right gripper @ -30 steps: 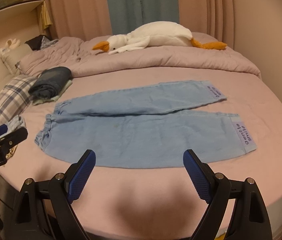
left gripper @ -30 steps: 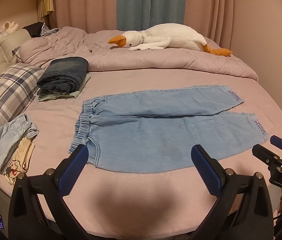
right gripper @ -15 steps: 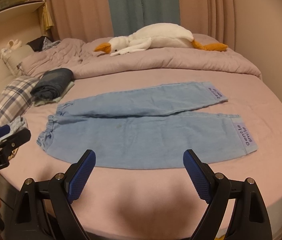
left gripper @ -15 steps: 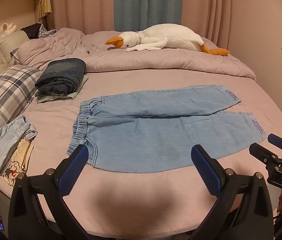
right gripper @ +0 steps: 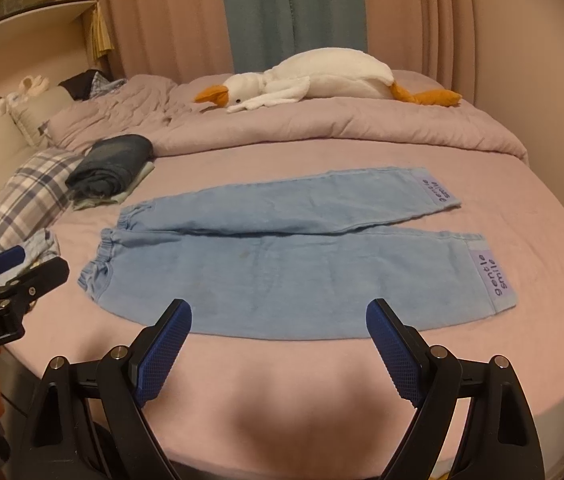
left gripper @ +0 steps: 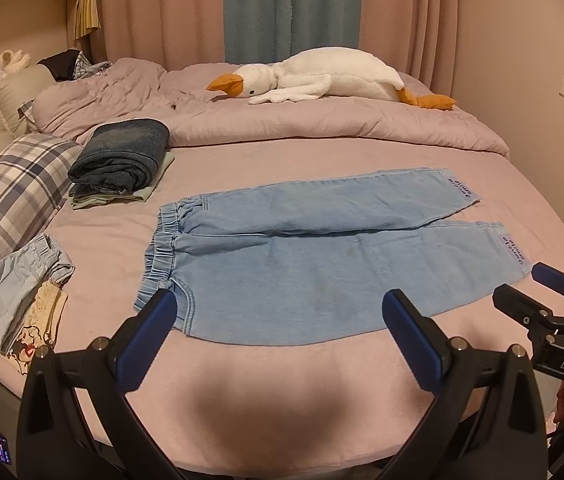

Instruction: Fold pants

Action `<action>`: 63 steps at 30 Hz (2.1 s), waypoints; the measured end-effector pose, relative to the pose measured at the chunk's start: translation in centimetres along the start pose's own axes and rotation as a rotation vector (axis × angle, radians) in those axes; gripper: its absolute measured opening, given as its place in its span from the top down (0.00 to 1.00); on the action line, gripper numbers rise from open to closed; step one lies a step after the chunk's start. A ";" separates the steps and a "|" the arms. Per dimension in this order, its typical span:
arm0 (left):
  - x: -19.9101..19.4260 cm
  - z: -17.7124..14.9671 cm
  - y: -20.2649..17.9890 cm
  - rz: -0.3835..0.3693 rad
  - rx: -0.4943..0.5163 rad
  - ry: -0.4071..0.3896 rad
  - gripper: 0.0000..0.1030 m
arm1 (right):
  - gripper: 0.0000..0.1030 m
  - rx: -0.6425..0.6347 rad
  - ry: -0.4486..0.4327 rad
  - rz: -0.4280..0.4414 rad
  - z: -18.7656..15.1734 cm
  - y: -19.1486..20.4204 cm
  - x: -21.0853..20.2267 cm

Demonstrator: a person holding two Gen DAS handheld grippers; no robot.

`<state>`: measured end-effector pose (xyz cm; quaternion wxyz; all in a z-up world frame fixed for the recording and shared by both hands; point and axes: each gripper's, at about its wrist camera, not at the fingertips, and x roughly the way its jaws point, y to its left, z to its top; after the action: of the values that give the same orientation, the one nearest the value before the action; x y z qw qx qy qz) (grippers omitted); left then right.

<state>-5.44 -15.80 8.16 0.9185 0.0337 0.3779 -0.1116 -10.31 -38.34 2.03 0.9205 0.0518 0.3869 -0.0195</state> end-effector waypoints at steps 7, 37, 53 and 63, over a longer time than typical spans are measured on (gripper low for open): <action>0.0 -0.3 -0.1 -0.003 -0.001 -0.001 0.00 | 0.14 -0.012 -0.007 0.001 0.2 0.2 -0.1; 0.2 -1.4 -0.6 -0.008 0.008 -0.001 0.00 | 0.14 -0.021 -0.006 0.003 0.0 0.6 -0.2; 0.4 -1.6 -0.8 -0.011 0.012 0.002 0.00 | 0.14 -0.021 -0.005 0.005 -0.2 0.6 -0.1; 2.4 -2.7 0.7 -0.120 -0.082 0.068 0.00 | 0.14 -0.022 0.013 0.029 -1.0 1.0 1.2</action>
<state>-5.49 -15.13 4.51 0.8973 -0.0227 0.4145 -0.1499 -10.10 -37.24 0.53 0.9186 0.0477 0.3923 -0.0015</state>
